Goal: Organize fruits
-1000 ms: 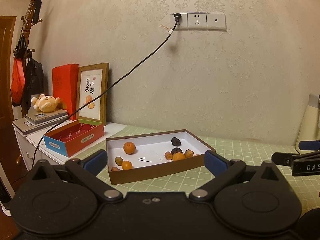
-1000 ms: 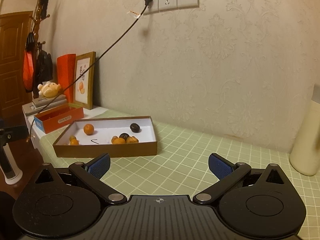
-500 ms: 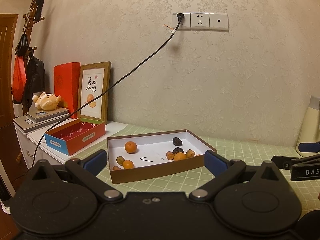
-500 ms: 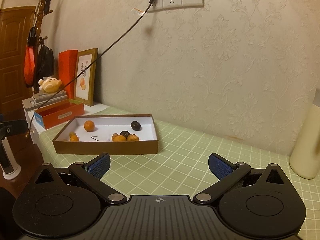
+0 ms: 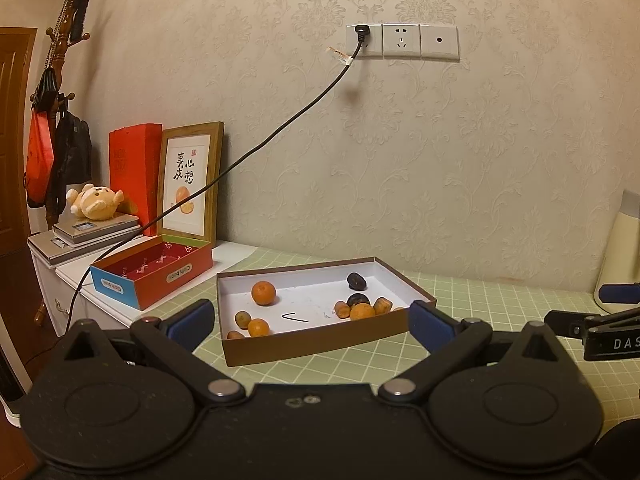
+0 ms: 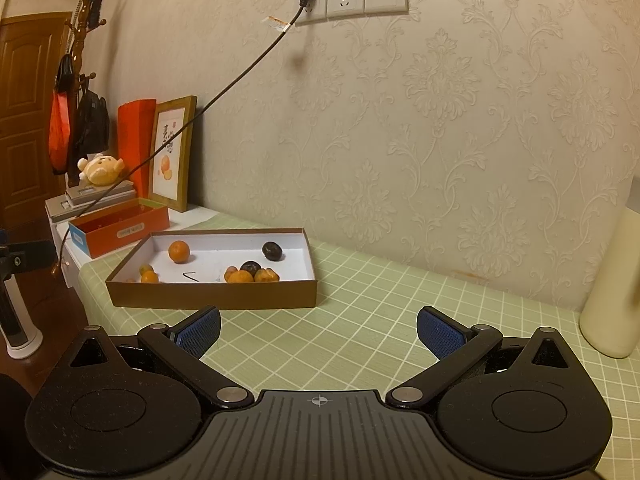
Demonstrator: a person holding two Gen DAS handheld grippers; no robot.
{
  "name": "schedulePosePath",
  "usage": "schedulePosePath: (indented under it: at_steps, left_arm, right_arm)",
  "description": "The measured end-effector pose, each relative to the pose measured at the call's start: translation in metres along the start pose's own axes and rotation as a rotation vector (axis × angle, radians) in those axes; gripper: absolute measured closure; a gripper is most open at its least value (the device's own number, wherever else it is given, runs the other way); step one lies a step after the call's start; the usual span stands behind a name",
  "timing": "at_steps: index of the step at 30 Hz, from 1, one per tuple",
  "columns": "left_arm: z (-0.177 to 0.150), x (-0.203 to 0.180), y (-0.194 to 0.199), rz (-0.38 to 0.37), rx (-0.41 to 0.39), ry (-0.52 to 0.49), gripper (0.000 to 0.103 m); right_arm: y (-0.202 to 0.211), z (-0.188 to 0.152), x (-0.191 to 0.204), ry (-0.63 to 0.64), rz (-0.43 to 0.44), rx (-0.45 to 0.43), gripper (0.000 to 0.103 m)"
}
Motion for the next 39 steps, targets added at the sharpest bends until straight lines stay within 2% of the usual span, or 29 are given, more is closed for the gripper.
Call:
schedulePosePath:
  at_steps: [39]
  left_arm:
    - [0.0005,0.0029,0.0004,0.003,0.0,0.008,0.006]
  right_arm:
    - [0.0001,-0.0006,0.0001,0.006,-0.005,-0.001,0.0]
Point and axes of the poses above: each gripper's, at about its wrist camera, not at the fingertips, and y roughly against the way its jaws point, x to its left, z to its top, the point moved 9 cm from there along -y, roughly the way its jaws point, and after that the axes turned 1 degree about z, right-handed, at the moved point
